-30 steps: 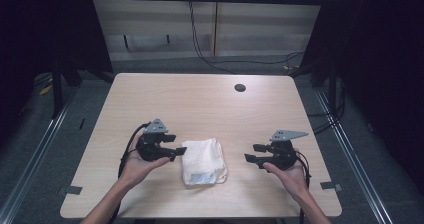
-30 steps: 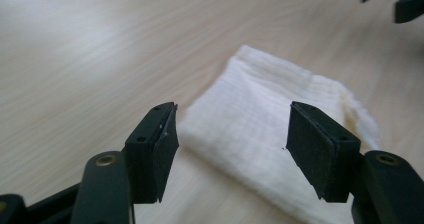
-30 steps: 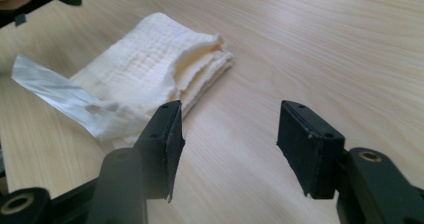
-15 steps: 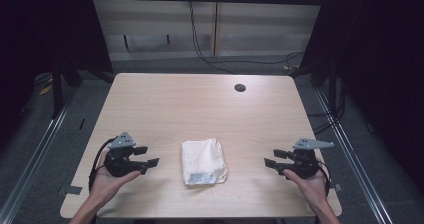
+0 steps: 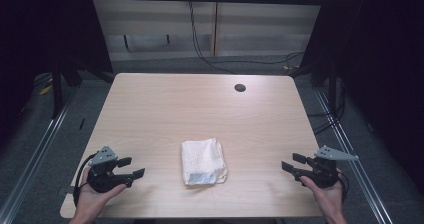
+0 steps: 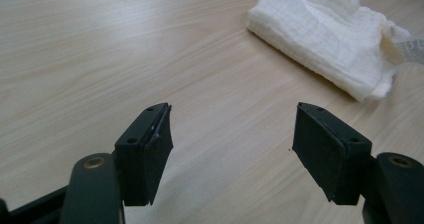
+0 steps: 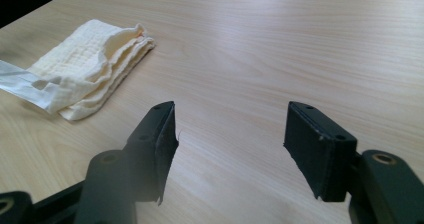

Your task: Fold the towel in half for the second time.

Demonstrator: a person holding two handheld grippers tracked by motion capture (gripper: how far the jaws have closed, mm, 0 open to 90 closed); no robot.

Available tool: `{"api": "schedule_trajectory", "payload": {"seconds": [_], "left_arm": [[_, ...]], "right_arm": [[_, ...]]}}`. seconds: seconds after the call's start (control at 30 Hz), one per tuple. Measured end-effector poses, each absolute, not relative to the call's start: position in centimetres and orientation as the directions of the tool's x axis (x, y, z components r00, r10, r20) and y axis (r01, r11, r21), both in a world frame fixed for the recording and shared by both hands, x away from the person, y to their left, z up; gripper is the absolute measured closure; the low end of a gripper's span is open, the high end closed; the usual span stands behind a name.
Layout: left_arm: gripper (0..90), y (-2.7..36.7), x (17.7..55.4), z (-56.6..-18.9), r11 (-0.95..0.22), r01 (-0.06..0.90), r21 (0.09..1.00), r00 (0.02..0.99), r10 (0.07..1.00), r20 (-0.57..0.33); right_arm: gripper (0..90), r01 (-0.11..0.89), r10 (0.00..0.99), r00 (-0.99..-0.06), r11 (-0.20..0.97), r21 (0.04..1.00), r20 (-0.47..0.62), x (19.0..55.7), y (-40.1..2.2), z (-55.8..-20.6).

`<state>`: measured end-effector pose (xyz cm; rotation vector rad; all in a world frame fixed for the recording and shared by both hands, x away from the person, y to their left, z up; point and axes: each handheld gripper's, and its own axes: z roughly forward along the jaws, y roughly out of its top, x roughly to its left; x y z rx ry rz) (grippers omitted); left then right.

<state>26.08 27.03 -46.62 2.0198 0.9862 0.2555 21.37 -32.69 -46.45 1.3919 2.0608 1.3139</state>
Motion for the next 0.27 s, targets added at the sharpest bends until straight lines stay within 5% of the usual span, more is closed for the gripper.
{"api": "schedule_trajectory", "payload": {"seconds": [0.27], "left_arm": [[30.9,28.7,27.0,-47.3,-0.255,0.59,0.766,0.619,0.752,-0.226]], "right_arm": [[34.5,0.552,0.888,-0.409,0.058,0.832,0.209,21.0,-33.5,-47.1]]}}
